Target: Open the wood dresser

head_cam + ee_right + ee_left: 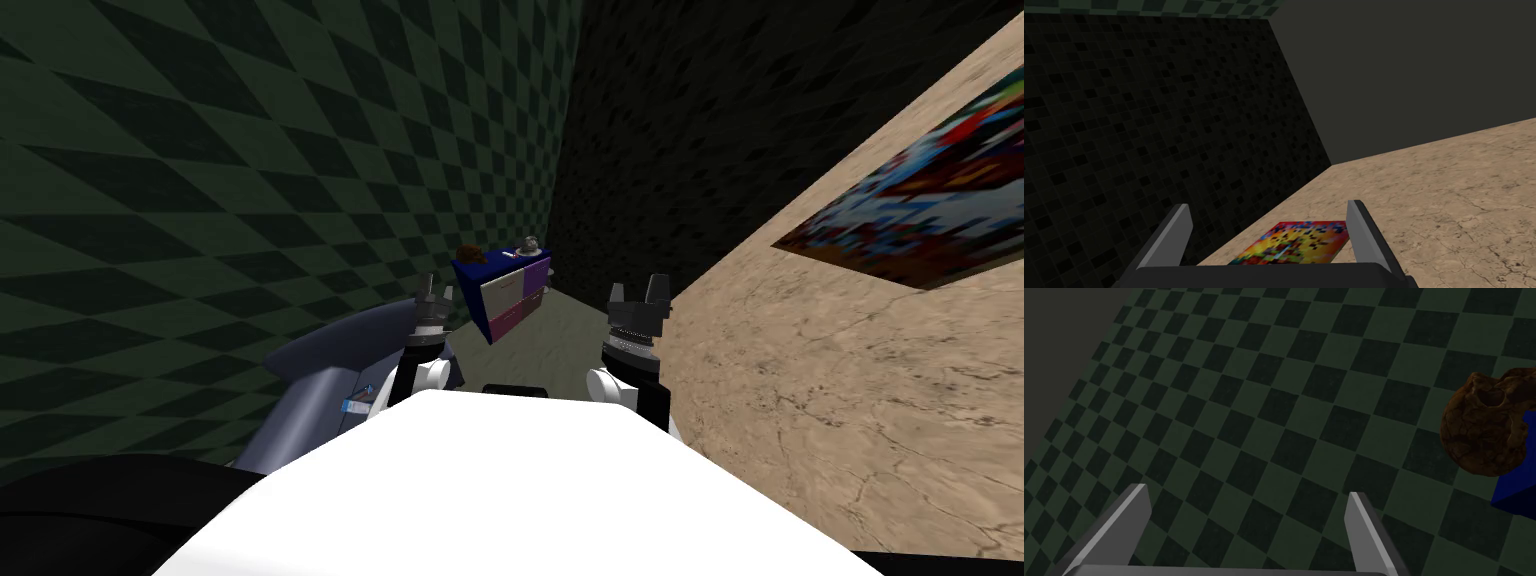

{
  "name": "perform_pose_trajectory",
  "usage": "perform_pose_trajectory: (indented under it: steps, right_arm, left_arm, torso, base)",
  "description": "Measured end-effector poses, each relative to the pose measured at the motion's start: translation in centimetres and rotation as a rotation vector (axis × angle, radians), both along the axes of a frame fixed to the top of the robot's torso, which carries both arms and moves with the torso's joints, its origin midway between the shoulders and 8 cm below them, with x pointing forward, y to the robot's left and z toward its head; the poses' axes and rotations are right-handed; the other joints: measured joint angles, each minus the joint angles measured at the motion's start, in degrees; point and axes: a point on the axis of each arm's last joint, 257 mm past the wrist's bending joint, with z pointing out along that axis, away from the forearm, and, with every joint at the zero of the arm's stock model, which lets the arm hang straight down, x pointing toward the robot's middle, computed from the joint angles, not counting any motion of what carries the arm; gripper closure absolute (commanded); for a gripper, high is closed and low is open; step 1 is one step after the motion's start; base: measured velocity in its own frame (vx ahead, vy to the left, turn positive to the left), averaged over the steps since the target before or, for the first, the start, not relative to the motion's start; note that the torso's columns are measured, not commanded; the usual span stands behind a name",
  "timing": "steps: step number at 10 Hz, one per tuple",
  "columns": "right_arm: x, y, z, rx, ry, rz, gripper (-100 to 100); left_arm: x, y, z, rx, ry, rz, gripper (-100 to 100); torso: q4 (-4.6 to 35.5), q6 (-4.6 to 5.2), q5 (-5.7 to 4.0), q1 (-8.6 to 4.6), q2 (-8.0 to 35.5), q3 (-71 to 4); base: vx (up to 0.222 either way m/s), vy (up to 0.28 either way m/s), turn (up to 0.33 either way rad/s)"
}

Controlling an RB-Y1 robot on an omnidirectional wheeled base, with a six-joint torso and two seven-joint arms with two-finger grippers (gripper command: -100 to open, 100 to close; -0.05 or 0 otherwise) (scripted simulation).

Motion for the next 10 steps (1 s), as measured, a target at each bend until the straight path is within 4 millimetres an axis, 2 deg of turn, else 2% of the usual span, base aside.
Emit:
perform_pose_trajectory:
  steps: [2, 9, 10]
  right_arm:
    - [0.00, 0.00, 0.00, 0.000, 0.000, 0.000, 0]
    - [-0.01, 0.00, 0.02, 0.000, 0.000, 0.000, 0]
    - [-0.01, 0.00, 0.02, 0.000, 0.000, 0.000, 0]
  left_arm:
    - [0.00, 0.00, 0.00, 0.000, 0.000, 0.000, 0]
    - [-0.01, 0.00, 0.02, 0.000, 0.000, 0.000, 0]
    - [-0.01, 0.00, 0.02, 0.000, 0.000, 0.000, -100]
  torso:
    - [6.00, 0.00, 0.00, 0.00, 5.97, -12.00]
    - [35.37, 0.00, 0.00, 0.00, 35.39, -70.73]
    - [39.60, 0.00, 0.00, 0.00, 39.62, -79.19]
  base:
    - [0.000, 0.000, 0.000]
    - [0.000, 0.000, 0.000]
    - [0.074, -0.046, 0.060]
